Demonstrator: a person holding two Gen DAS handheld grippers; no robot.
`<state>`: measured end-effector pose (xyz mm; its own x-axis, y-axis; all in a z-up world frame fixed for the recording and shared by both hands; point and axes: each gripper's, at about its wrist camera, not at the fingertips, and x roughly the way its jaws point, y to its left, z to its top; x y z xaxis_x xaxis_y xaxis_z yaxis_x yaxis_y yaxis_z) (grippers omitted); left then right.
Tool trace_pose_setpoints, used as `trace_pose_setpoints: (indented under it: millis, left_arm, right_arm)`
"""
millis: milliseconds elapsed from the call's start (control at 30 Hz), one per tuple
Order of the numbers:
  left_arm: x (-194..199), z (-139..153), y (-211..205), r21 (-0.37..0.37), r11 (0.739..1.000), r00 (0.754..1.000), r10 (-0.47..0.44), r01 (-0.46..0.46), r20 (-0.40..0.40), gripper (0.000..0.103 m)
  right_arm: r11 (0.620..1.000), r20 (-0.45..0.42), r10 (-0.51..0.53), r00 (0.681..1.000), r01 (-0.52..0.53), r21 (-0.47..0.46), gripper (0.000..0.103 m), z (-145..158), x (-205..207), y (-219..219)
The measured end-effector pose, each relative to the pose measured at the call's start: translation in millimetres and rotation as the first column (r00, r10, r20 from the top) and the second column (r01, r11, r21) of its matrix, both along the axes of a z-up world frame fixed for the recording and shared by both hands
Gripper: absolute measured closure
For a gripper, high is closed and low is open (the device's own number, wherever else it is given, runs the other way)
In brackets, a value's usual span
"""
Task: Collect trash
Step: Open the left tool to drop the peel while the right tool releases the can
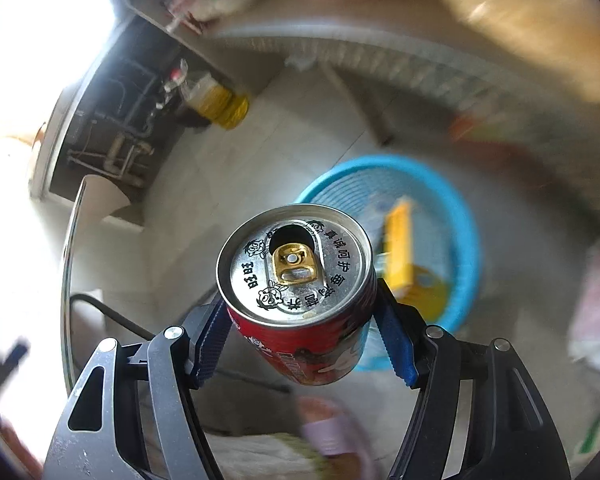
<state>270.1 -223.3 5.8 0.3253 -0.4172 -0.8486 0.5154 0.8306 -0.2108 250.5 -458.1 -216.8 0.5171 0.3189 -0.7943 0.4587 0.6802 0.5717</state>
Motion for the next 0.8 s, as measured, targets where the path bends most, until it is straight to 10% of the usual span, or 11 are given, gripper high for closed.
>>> trace_pose_setpoints:
  millis: [300, 800]
  left_arm:
    - [-43.8, 43.4, 61.3, -0.001, 0.999, 0.988, 0.039, -0.039, 0.148, 0.038]
    - [-95.1, 53.3, 110.6, -0.118, 0.989, 0.969, 0.119, -0.095, 0.218, 0.026]
  right_arm:
    - [0.996, -0.236, -0.003, 0.972, 0.023, 0.082, 0.034, -76.5, 78.4, 15.8]
    - [0.983, 0.042, 0.012, 0.999, -0.004, -0.186, 0.028, 75.4, -89.9, 39.5]
